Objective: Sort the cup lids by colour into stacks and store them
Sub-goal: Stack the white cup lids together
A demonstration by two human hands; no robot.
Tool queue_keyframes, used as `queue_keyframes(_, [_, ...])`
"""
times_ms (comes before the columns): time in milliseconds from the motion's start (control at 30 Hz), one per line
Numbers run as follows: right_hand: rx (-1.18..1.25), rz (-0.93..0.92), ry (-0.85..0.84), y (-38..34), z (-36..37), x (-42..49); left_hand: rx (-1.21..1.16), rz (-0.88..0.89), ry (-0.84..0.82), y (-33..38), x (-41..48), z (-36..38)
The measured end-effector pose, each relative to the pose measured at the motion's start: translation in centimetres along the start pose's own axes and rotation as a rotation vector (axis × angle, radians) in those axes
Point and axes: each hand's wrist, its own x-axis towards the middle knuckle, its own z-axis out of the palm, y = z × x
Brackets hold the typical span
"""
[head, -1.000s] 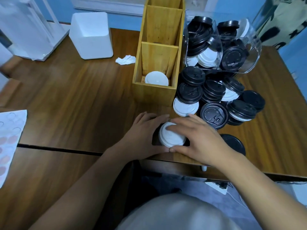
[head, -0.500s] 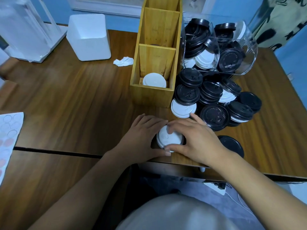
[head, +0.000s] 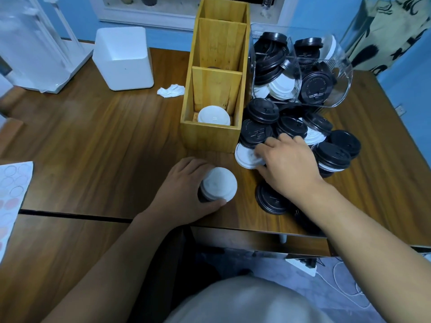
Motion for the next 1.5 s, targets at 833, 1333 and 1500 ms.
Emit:
queue_keyframes(833, [0.259,-0.087,-0.497,-0.5,-1.9,1.3,-0.022,-0.032,-0.026,-1.6,-0.4,-0.5])
queue_keyframes(1333, [0.565,-0.140,-0.279,-3.0,-2.8,0.3,0.029,-0.005,0.015,-0.7,0.0,-0.1])
queue_keyframes(1500, [0.584,-0.155,-0.297,-4.8,-2.0,0.5,0.024,0.007,0.012,-0.8,0.1,-0.1])
